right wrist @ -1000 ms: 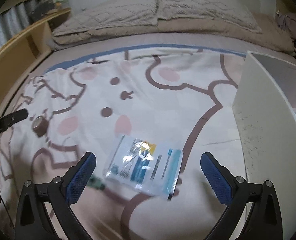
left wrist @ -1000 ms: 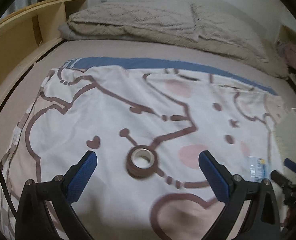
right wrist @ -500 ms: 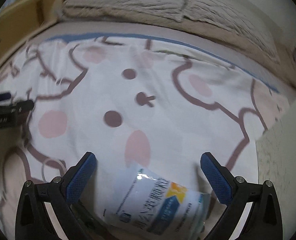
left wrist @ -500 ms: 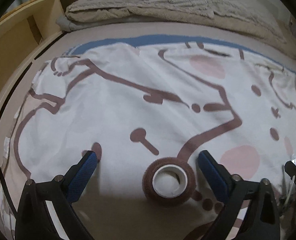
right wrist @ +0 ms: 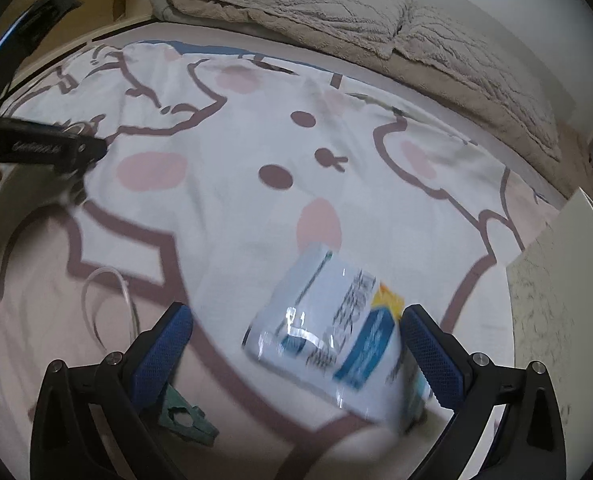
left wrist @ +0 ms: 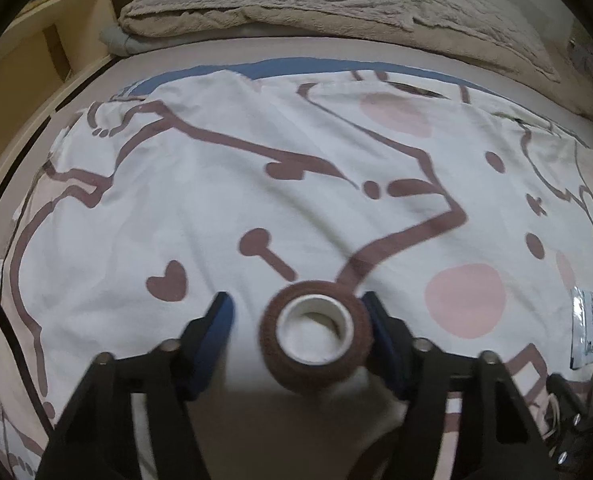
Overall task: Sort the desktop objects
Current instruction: 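Close the left tool on the brown tape roll and lift it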
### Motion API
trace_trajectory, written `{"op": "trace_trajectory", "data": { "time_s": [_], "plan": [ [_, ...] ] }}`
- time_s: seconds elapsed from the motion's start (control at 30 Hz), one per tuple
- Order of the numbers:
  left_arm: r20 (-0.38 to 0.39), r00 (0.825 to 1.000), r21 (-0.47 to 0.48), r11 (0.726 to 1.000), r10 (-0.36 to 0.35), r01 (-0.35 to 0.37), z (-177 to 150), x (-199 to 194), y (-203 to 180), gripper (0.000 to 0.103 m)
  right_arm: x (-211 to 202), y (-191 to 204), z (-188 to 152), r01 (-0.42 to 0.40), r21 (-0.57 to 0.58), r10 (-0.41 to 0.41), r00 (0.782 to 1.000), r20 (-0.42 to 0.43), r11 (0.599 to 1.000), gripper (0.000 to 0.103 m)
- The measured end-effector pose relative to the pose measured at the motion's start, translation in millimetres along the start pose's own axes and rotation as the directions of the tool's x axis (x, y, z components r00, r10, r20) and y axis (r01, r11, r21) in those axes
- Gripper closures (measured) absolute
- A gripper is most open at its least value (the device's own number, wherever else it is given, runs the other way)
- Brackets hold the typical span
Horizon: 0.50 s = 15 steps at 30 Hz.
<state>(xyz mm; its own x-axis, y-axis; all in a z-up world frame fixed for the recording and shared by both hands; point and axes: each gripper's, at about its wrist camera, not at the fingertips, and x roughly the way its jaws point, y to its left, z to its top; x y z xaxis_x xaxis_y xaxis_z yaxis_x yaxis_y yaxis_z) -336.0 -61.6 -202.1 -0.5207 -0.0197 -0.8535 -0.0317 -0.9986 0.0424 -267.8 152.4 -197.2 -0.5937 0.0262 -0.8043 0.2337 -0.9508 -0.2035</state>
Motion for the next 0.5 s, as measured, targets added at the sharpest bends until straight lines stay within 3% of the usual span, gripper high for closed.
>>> {"op": "trace_trajectory", "data": {
  "time_s": [0.07, 0.5],
  "plan": [
    [0.0, 1.0, 0.009, 1.0, -0.005, 0.005, -1, -1, -5, 0.054, -5, 4, -7, -0.001, -0.007, 0.001, 1.0, 0.001, 1.0, 0.0],
    [0.013, 0.997, 0.036, 0.996, -0.076, 0.076, -28, -21, -15, 0.056, -36, 14, -57, -0.054, 0.047, 0.055, 0.998, -0.01, 0.997, 0.0]
  ]
}}
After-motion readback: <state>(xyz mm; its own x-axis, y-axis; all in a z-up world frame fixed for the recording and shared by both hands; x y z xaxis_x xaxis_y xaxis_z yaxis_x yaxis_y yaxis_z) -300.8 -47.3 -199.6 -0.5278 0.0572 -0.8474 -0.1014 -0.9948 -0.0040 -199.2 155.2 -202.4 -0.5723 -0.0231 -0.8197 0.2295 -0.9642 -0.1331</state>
